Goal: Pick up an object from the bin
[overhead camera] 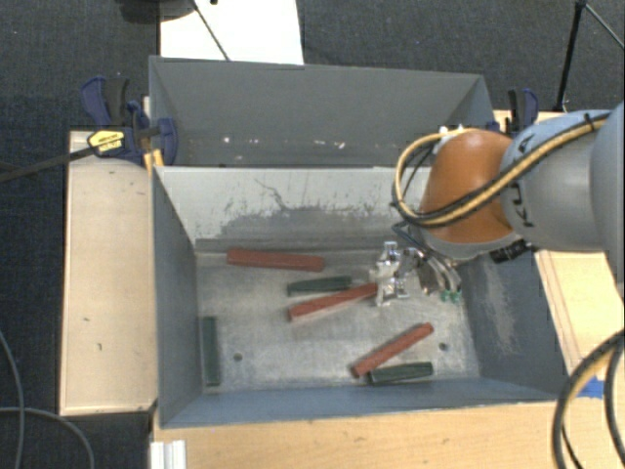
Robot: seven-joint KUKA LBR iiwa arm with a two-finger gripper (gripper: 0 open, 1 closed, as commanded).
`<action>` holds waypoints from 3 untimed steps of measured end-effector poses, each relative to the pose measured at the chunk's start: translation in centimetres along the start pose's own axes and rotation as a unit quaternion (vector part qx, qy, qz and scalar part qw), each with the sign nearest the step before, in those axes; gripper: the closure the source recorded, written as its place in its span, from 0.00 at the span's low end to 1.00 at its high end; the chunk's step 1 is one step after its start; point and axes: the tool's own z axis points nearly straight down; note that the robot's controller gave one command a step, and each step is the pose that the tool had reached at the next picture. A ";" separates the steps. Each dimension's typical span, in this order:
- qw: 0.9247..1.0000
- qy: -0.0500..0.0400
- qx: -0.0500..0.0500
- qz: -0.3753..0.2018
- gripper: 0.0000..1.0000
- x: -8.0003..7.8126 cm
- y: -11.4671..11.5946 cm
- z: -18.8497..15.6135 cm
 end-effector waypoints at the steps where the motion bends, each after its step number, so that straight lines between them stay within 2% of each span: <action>1: 1.000 0.007 0.000 -0.025 1.00 -0.5 0.1 -14.2; 2: 1.000 0.008 0.000 -0.025 1.00 -0.5 0.1 -14.2; 3: 1.000 0.009 0.000 0.008 0.00 -2.1 2.0 -8.6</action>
Offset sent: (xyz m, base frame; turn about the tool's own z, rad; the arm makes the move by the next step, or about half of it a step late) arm 0.0000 0.0000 0.0000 0.0000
